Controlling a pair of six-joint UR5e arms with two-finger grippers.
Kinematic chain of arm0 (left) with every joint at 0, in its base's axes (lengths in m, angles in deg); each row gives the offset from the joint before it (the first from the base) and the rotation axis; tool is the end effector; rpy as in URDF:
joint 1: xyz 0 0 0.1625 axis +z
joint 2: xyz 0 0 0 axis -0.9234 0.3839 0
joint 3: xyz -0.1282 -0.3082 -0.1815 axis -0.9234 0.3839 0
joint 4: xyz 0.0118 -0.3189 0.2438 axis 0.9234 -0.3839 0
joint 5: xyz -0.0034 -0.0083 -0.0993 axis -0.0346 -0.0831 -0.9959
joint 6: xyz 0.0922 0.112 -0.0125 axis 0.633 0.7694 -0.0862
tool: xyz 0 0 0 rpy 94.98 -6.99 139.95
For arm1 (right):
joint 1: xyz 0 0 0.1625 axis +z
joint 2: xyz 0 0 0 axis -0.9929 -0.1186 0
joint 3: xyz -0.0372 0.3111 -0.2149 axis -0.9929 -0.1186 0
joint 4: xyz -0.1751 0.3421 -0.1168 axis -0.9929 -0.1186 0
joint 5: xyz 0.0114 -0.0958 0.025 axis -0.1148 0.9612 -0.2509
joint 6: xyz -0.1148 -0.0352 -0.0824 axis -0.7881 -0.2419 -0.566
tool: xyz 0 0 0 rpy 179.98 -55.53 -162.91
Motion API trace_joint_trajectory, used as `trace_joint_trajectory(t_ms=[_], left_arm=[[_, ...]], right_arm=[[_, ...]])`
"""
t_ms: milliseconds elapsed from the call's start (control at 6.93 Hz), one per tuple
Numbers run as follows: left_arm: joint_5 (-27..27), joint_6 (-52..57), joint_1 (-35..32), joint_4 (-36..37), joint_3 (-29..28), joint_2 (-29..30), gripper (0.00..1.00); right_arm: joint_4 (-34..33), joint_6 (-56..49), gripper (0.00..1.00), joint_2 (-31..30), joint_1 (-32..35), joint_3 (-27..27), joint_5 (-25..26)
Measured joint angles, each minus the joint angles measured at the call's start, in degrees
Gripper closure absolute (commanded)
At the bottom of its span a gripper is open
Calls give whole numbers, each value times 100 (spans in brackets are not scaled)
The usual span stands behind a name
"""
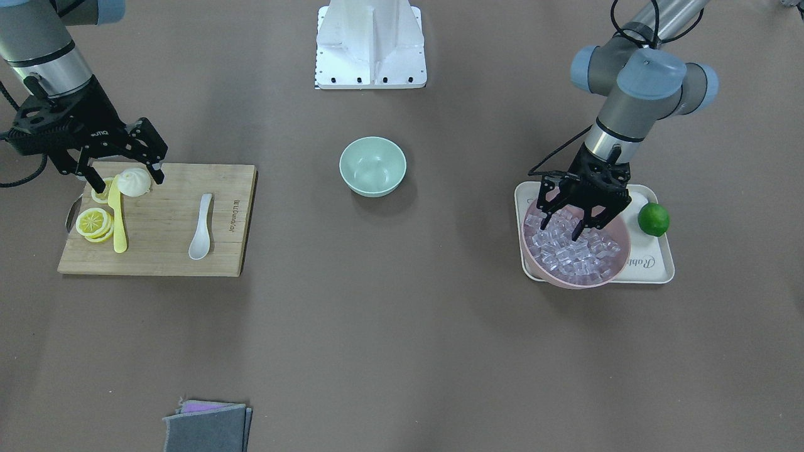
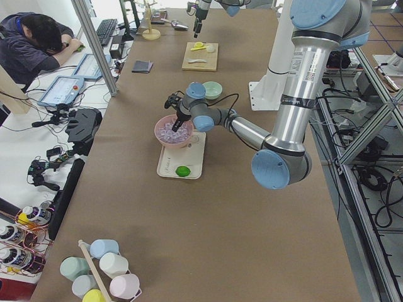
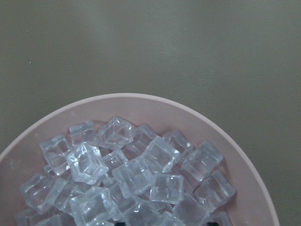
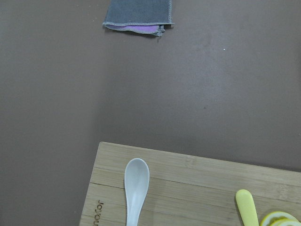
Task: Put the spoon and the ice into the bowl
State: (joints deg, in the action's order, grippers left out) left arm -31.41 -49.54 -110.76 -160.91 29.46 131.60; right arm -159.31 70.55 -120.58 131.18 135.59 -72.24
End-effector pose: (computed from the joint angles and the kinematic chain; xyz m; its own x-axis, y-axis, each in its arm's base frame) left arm 0.3786 -0.4901 0.3889 0.6438 0.3962 -0.6546 0.0370 0.8384 0.5438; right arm -0.2781 -0.4408 0.3474 0.6719 -0.1127 0.7320 -0.1774 0.9351 0.3069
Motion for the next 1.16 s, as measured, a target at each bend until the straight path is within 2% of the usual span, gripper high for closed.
trace_joint_trajectory(t_ms=[289,433,866,1155], left_arm=[[3,-1,0,0,-38,2,42],[5,-2,0,-1,-56,5,49],[14,-2,0,-3,-56,19,99],[89,0,0,-11,-28,15,100]], right_arm=[[-1,0,0,0,0,0,0],[-3,0,0,0,0,0,0],[-4,0,0,0,0,0,0],[2,0,0,0,0,0,0]])
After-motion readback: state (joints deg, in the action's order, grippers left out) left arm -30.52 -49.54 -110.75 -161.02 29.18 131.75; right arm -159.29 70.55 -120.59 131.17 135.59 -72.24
